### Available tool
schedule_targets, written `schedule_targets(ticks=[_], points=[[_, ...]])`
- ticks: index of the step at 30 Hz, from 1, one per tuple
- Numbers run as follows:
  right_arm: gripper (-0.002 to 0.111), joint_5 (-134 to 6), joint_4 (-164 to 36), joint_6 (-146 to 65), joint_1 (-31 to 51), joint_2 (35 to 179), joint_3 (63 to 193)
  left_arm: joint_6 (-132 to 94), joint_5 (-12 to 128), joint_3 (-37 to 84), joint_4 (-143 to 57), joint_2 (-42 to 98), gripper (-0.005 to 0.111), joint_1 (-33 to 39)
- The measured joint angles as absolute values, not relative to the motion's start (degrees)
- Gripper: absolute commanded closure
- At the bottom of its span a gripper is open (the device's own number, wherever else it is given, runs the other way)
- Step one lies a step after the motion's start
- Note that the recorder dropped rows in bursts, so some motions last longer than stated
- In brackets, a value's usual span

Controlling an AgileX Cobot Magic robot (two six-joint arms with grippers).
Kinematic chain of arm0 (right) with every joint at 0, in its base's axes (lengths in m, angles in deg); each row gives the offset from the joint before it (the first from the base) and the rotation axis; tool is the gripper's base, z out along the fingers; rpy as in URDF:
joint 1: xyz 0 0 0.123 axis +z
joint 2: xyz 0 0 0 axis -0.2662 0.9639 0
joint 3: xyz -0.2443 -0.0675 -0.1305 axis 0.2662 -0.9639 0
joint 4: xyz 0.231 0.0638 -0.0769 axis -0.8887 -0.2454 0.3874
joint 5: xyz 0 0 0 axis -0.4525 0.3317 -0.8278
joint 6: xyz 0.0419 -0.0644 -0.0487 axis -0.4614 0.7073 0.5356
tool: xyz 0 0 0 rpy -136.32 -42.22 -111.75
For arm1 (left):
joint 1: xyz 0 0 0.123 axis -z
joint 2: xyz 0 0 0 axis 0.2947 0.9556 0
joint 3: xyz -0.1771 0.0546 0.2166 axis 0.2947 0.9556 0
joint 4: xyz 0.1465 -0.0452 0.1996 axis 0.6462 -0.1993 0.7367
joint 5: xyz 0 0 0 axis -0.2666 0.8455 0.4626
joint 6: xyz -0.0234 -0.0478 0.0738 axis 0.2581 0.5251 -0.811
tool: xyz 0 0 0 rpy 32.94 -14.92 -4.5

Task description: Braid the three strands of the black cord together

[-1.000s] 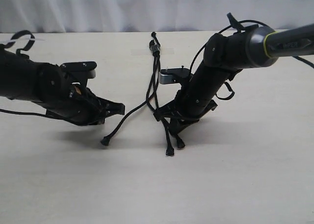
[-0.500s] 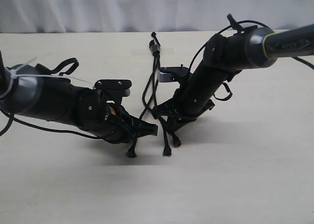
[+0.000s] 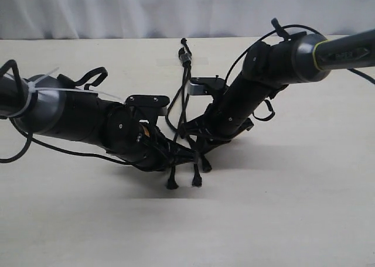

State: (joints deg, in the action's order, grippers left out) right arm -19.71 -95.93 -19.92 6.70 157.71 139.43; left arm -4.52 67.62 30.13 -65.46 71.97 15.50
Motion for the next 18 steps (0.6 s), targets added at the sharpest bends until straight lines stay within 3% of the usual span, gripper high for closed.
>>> schedule_targets(ticks=[11, 18], points=[[0.103, -20.7, -97.4, -19.9, 6.7, 157.9, 139.4, -4.8, 70.1, 29.7, -64.2, 72.0, 0.107, 15.6], [0.083, -20.8, -97.7, -21.1, 6.7, 157.9, 139.4, -4.8, 71.3, 29.5, -64.2, 72.0, 0.107, 15.7]])
